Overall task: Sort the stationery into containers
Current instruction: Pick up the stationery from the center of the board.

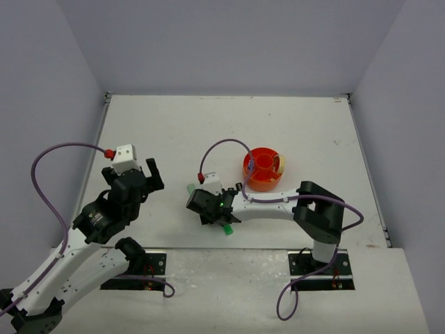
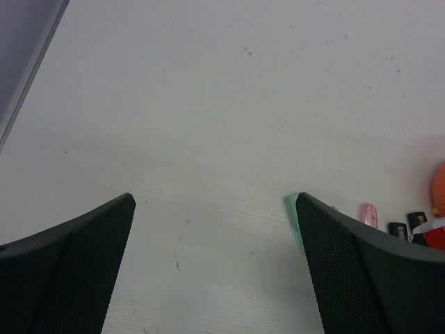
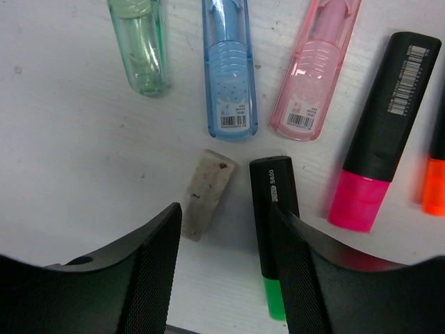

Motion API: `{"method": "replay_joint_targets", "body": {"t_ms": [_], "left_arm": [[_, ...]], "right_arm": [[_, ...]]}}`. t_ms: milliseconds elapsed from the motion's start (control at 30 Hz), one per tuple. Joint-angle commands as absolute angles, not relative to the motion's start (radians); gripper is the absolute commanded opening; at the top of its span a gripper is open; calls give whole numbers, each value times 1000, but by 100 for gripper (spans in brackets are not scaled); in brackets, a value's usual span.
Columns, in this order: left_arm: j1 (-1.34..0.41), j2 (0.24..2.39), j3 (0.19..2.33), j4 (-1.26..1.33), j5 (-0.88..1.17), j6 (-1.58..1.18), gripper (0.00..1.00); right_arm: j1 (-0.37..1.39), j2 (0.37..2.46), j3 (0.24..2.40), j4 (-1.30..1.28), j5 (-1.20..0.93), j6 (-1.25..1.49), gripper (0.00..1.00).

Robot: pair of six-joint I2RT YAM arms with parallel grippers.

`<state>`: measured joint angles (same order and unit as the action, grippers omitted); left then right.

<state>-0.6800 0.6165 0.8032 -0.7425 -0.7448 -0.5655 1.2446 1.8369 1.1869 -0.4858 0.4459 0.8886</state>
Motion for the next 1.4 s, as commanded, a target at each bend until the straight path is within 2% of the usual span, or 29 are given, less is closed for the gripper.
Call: {"method": "replay_joint_targets", "body": {"t_ms": [0, 367, 467, 533, 767, 833, 900, 1133, 1367], "left_arm": [[-672, 618, 825, -726, -756, -577, 100], [-671, 620, 822, -718, -746, -567, 100], [-670, 621, 822, -718, -742, -566, 100], [-672, 621, 822, -718, -742, -565, 100], [-670, 622, 821, -712, -737, -560, 100], [-670, 626, 821, -712, -736, -558, 100], [-671, 625, 821, -712, -735, -558, 100], [-671, 623, 821, -707, -733, -554, 100], [-670, 624, 821, -709, -735, -554, 100]], "right_arm": [[1250, 1872, 1234, -468, 431, 933, 56], [1249, 1895, 1214, -445, 415, 938, 46], [1250, 1902, 1216, -446, 408, 934, 39], [1250, 1902, 1215, -443, 405, 931, 38], [1249, 1880, 1208, -437, 398, 909, 14], [1250, 1859, 1202, -422, 385, 890, 5], [1250, 1831, 1196, -416, 383, 870, 0], [1221, 1565, 1177, -449, 477, 746, 0], [964, 1402, 1222, -527, 467, 606, 0]]}}
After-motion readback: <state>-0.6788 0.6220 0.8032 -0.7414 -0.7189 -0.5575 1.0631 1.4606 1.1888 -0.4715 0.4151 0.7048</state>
